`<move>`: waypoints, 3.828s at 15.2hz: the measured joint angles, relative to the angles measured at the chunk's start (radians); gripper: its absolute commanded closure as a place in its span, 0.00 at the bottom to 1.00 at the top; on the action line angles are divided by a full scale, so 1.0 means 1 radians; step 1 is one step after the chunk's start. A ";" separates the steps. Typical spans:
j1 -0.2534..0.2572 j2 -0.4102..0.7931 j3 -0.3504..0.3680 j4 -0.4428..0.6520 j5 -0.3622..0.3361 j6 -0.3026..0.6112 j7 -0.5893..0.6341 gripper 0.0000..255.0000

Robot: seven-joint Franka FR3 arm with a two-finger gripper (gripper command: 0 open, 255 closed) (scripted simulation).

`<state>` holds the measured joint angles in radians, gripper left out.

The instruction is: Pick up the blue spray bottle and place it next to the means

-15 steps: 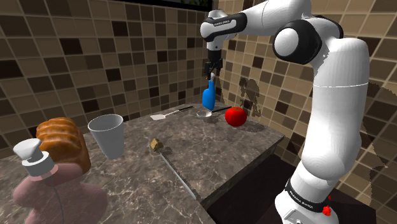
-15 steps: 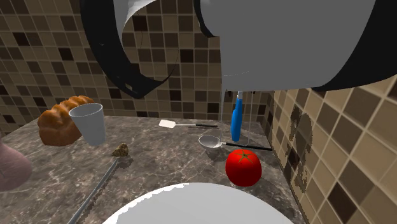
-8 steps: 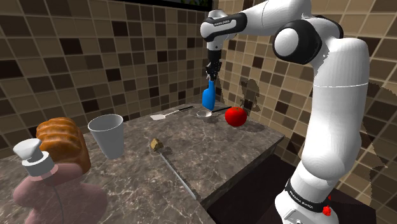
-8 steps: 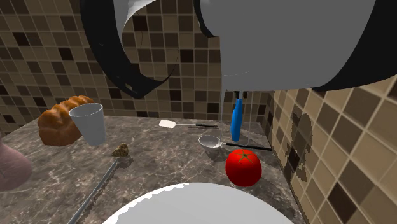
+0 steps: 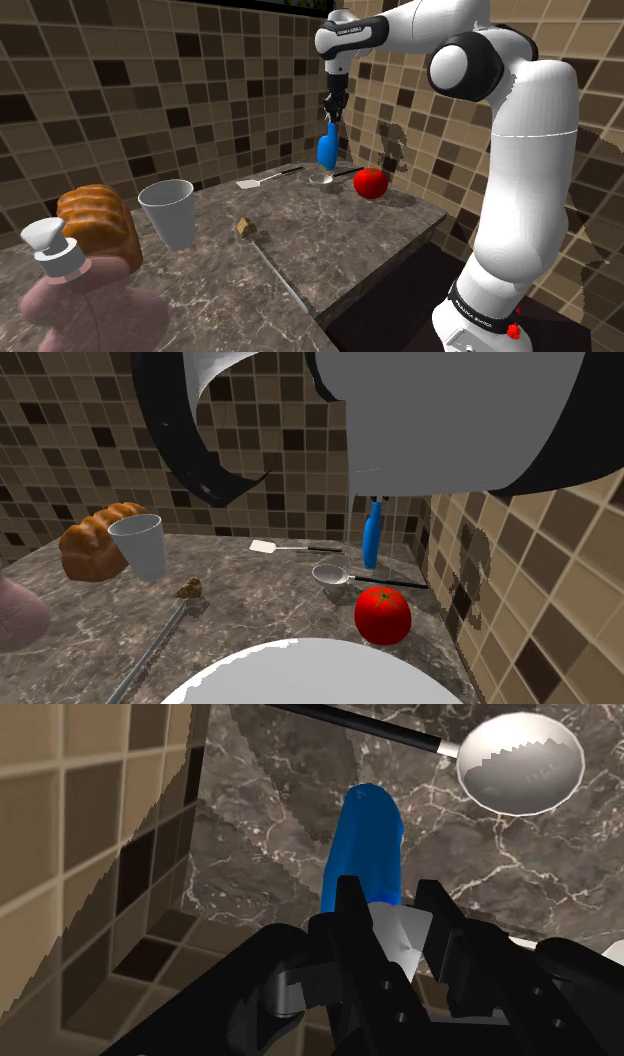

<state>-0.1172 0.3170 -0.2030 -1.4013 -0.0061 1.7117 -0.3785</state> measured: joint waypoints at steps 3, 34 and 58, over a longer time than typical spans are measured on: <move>-0.001 0.002 -0.001 0.042 0.001 -0.040 -0.002 1.00; 0.258 -0.373 0.183 -0.281 -0.057 -0.115 0.432 1.00; 0.528 -0.292 0.497 -0.186 -0.037 -0.160 1.014 1.00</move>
<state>0.4113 0.0246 0.2944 -1.5875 -0.0434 1.5519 0.6359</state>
